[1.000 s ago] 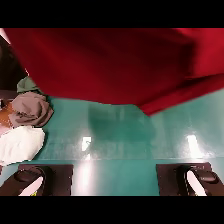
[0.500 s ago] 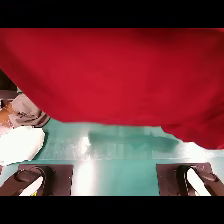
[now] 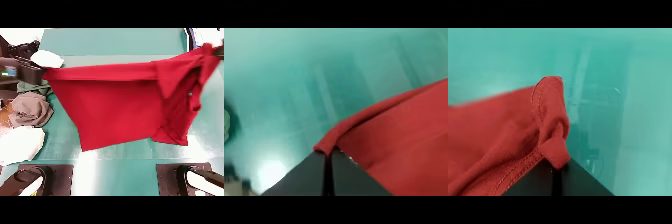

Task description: Fold the shirts.

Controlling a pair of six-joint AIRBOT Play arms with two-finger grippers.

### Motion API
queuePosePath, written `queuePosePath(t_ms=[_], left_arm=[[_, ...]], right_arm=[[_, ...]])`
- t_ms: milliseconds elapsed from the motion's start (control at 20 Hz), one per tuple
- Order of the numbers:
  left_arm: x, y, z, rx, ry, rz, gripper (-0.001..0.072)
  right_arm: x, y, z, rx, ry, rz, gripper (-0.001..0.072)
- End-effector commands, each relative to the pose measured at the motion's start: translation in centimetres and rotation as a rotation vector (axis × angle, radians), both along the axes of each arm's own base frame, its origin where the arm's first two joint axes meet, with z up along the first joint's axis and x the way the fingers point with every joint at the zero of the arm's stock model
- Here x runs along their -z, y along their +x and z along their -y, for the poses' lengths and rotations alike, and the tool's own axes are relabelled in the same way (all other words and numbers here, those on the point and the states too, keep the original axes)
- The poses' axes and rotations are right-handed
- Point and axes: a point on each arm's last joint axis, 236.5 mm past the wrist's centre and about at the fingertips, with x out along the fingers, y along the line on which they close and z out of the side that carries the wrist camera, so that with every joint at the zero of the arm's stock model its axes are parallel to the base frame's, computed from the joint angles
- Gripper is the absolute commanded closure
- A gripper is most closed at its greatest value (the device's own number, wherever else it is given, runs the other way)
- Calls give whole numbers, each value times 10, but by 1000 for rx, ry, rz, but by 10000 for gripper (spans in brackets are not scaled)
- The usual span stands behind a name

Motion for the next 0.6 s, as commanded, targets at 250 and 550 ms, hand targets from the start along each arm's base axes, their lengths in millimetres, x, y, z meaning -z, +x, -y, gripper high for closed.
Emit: queuePosePath(t_ms=[250, 550], left_arm=[[129, 94, 7, -93, 3, -84, 682], [141, 98, -4, -162, -26, -198, 216]], right_arm=[[94, 97, -13, 12, 22, 60, 697], [94, 106, 2, 43, 24, 67, 130]])
